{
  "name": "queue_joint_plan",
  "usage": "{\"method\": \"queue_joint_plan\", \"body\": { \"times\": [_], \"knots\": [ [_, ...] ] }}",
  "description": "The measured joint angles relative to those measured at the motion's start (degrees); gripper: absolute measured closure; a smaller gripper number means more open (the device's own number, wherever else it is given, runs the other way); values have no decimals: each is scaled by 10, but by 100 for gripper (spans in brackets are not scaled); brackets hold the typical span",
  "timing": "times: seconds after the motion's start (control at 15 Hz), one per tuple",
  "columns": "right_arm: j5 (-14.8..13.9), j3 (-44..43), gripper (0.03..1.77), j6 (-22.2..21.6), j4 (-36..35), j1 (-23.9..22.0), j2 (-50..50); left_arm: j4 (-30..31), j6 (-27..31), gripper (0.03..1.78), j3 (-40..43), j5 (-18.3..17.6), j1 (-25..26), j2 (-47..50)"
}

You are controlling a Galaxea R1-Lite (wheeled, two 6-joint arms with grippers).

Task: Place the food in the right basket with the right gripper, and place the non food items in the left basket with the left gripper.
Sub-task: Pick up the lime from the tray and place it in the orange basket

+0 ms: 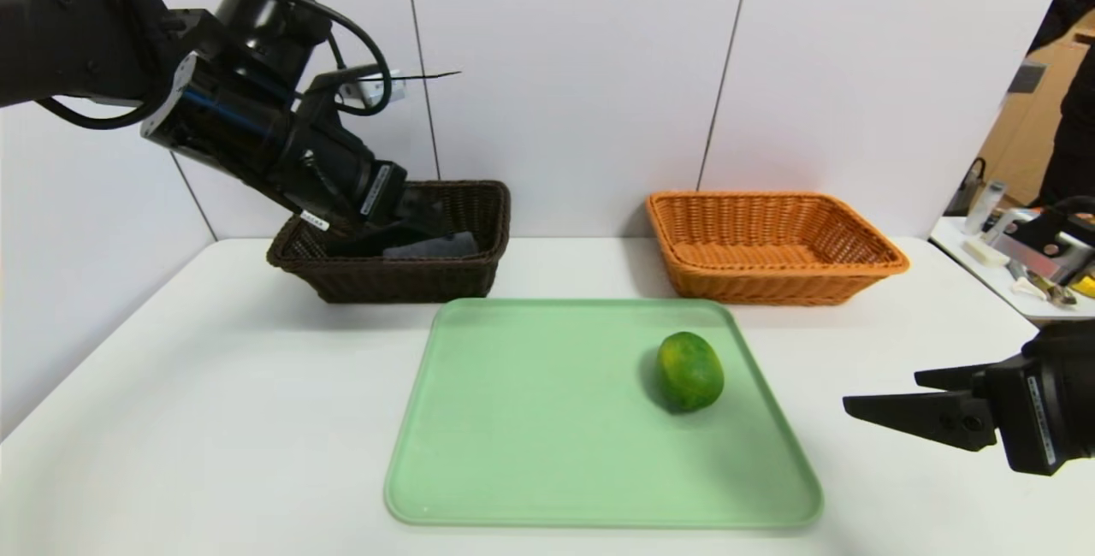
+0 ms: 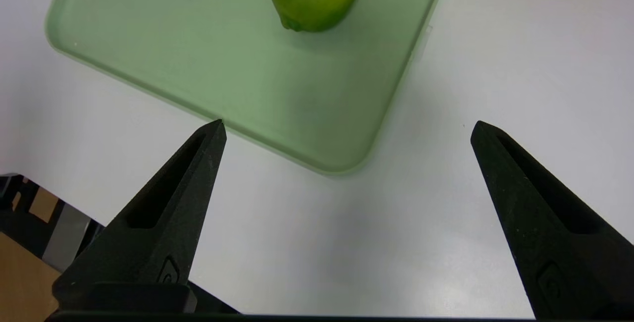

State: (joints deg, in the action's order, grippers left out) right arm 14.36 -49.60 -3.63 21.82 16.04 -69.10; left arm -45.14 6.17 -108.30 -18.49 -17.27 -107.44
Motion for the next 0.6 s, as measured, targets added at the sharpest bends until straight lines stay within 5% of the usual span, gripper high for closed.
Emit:
{"method": "queue_joint_plan", "body": {
  "times": [0.27, 0.6],
  "knots": [
    [-1, -40, 9, 0, 3, 8, -47, -7, -125, 15, 73, 1, -68, 43],
    [-37, -107, 9, -33, 4, 64, -137, -2, -158, 14, 178, 26, -118, 77]
  ]
}}
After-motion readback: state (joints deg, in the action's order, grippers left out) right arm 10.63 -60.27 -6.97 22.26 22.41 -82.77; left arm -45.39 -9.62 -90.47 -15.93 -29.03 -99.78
